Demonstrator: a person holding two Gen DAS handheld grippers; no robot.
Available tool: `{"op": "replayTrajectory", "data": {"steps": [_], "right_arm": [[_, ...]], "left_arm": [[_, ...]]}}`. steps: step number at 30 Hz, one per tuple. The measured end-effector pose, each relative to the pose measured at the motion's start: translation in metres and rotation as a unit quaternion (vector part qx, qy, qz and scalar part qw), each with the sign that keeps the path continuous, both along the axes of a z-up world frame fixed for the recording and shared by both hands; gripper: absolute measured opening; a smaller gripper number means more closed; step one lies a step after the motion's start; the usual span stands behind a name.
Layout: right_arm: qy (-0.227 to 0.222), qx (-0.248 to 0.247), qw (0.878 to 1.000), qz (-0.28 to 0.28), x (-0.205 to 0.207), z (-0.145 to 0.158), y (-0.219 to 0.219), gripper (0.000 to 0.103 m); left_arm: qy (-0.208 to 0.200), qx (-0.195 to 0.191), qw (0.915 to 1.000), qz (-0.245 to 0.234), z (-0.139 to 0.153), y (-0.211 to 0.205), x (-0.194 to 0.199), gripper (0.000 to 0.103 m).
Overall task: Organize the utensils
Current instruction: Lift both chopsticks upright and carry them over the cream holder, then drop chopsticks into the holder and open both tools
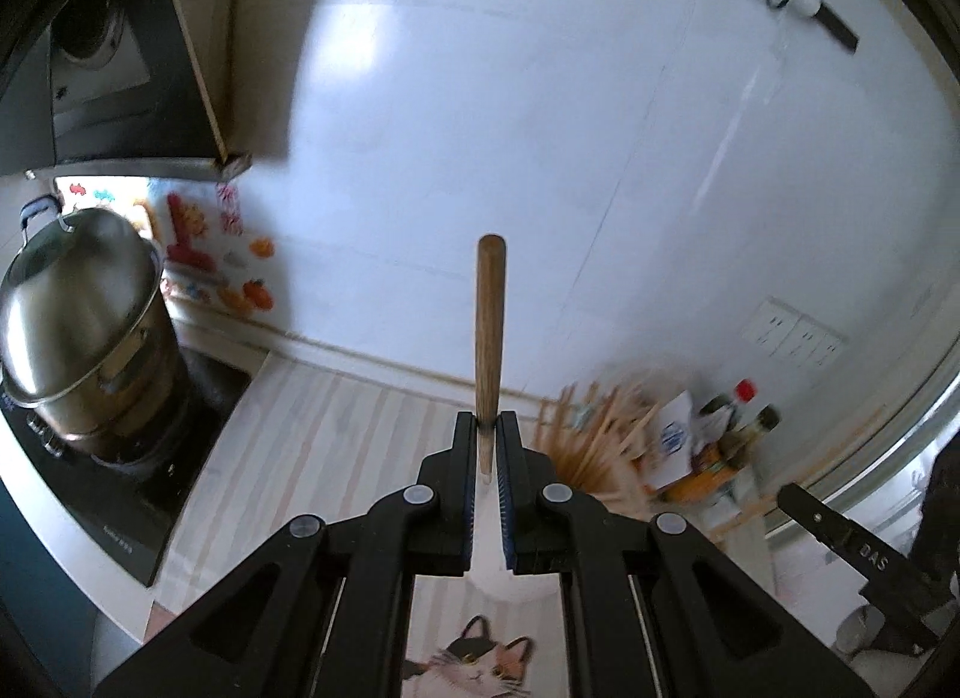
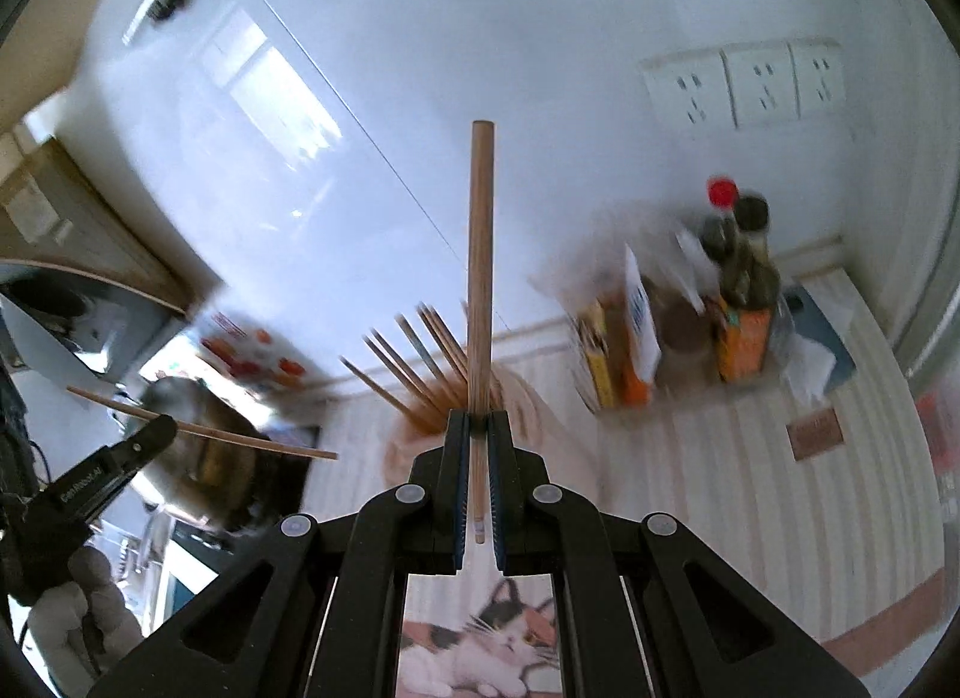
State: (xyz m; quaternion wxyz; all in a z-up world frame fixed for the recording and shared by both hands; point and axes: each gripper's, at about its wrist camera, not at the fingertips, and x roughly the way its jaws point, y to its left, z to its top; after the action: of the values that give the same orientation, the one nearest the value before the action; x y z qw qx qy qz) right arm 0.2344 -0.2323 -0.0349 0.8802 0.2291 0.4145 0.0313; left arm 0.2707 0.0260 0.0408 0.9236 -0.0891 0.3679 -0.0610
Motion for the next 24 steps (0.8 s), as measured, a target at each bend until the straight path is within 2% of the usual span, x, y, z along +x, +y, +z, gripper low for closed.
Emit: {"op": "replayTrajectory", "data": {"steps": [5,10,16,24], "right_arm": [[-0.018,0.015,1.000,-0.001,0.025,0.022,-0.006,0.006],[-0.014,0.017,1.000,-0.015,0.059,0.019,-0.012,0.006],[0.022,0.020,0.999,-0.033,0.097,-0.015,-0.018,0.006],[0.069,-0.001,0.998,-0.012,0.118,-0.054,-0.007,0.006]], "left_arm": [[0.002,-0.022,0.9995,-0.023,0.011,-0.012,0.011,0.004],[0.029,-0.027,0.9984,-0.041,-0.008,-0.031,0.030,0.004],[0.068,-0.011,0.9961,-0.055,-0.043,-0.058,0.063,0.004],[0.111,0.017,0.9918,-0.062,-0.080,-0.073,0.097,0.004]]}}
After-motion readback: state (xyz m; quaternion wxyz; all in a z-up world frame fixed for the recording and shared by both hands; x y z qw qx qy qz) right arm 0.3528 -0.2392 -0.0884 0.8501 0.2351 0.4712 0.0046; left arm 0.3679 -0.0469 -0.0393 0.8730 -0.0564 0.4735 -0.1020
